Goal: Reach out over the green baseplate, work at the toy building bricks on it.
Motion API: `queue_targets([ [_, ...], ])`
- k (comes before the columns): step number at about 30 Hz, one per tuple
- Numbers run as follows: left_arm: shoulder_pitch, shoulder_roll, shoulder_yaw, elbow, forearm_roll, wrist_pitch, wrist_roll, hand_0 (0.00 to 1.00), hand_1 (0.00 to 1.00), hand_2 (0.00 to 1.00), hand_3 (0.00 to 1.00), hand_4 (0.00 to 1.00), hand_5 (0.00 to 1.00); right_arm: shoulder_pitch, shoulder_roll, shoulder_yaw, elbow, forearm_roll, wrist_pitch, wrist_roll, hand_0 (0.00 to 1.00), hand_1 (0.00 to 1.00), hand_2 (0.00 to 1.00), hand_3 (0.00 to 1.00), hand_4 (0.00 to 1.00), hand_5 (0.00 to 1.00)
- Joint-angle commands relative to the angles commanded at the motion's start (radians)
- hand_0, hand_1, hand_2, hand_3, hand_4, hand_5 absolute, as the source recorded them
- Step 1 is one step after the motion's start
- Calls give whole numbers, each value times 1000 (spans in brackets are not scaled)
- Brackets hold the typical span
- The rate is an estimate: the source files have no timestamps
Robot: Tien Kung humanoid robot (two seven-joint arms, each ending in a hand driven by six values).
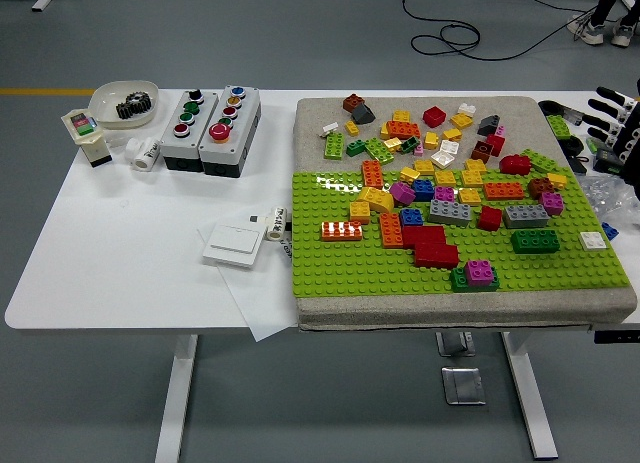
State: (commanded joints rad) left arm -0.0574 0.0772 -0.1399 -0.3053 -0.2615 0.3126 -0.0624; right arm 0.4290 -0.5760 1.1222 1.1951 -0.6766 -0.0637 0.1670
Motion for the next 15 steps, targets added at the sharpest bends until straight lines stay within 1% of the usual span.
queue_targets([
  [5,-2,0,3,-1,-6,1,-2,663,746,763,576,646,602,0,2,0,0,-4,-3,-12,898,825,866,867,998,998],
  [6,-2,0,4,-1,-9,1,-2,663,746,763,576,646,602,0,2,1,-1,-4,-2,-17,883,818,864,864,998,998],
  [9,-2,0,7,-4,-13,3,-2,663,746,763,576,646,602,-2,6,1,-6,-8,5,-35,883,818,864,864,998,998],
  [15,-3,0,9,-4,-17,3,-3,663,746,763,576,646,603,-5,7,2,-6,-13,9,-39,881,818,865,865,998,998],
])
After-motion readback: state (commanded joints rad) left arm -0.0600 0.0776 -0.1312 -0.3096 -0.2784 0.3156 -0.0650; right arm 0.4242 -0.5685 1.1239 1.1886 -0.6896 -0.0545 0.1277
